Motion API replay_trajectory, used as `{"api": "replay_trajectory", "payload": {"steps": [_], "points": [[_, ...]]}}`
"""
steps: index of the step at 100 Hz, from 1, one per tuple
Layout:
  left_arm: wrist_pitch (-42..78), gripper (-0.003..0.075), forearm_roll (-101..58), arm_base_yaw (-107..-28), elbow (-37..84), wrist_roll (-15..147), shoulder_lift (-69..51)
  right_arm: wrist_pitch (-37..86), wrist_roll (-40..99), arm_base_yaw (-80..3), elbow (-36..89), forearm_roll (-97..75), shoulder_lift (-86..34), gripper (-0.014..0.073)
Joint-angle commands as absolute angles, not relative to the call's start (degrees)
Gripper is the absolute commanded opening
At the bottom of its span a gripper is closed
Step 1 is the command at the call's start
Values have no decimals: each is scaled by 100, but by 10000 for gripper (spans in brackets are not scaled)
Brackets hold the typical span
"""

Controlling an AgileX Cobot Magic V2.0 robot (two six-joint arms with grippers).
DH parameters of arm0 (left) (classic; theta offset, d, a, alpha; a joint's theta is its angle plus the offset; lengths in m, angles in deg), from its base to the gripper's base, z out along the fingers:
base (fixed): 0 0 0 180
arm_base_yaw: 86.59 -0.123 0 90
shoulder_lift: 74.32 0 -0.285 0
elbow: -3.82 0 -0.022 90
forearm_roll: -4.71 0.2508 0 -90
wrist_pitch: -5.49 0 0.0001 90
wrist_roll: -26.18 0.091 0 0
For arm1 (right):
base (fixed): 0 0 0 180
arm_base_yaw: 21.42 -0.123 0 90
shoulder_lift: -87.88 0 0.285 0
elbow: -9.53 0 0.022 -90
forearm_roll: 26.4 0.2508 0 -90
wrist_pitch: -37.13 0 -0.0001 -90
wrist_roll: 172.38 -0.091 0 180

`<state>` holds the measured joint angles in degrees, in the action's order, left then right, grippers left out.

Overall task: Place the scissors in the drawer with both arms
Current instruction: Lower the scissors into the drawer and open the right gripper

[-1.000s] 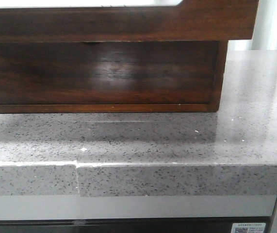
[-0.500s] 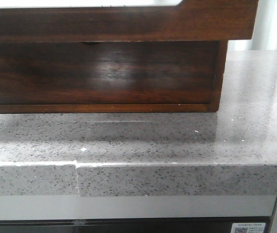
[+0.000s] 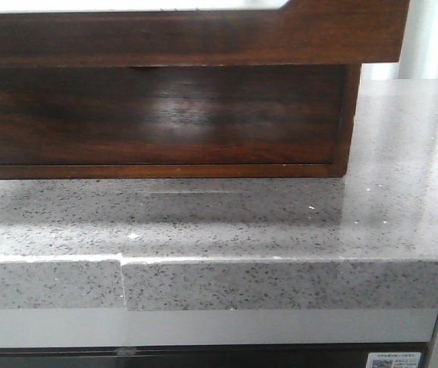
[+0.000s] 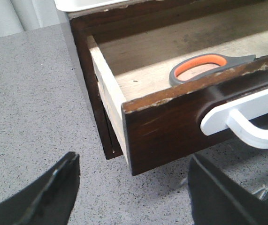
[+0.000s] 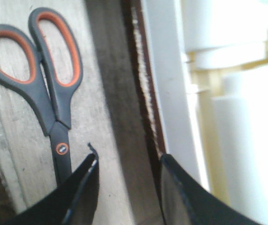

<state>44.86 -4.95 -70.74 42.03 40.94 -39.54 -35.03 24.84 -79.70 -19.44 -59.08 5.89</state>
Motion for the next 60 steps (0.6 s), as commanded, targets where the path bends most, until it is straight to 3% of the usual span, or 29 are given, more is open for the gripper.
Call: {"api": "replay_trajectory", "payload": {"steps": [1, 31, 60], "points": [[4064, 459, -598, -7026, 3998, 4060, -3920, -3657, 2005, -7946, -2097, -6185, -104, 283], [4064, 459, -598, -7026, 3998, 4060, -3920, -3240, 480, -6583, -1619, -5575, -1559, 283], [4053, 459, -598, -7026, 3998, 4060, -3920, -1506, -80, -4658, 1242, -4764, -2980, 283]]}}
